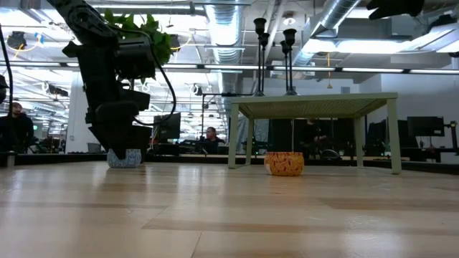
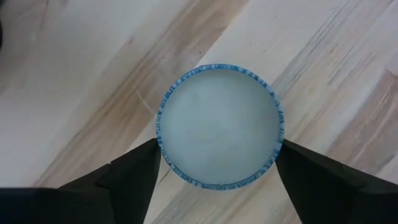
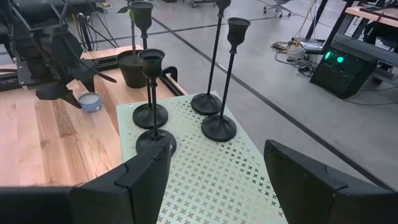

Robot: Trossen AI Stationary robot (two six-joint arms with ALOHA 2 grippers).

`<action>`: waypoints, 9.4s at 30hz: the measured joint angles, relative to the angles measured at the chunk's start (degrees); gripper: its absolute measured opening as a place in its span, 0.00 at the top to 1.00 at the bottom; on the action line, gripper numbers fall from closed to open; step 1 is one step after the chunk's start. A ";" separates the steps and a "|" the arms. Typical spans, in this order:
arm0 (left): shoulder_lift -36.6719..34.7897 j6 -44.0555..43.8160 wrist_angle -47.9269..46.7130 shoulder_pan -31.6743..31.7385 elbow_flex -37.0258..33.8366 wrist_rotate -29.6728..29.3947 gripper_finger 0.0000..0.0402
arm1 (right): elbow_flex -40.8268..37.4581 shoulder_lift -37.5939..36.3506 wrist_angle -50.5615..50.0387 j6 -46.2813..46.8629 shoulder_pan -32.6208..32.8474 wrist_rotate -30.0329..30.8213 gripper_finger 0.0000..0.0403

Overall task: Pick & Place candle stick holders
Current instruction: Move the blue scented candle to the center of the table

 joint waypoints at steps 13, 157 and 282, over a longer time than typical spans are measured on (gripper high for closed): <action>0.00 -1.86 1.30 -0.04 -2.67 -0.09 0.23 | 0.00 0.00 0.01 0.00 0.00 -0.02 0.38; 10.93 7.85 29.87 2.75 0.08 3.18 0.38 | 0.00 0.01 -3.23 0.87 -0.02 -0.12 0.38; -11.66 -3.46 -21.93 -4.03 6.15 12.21 0.25 | -0.02 0.04 -3.63 -0.04 -0.02 -3.23 0.38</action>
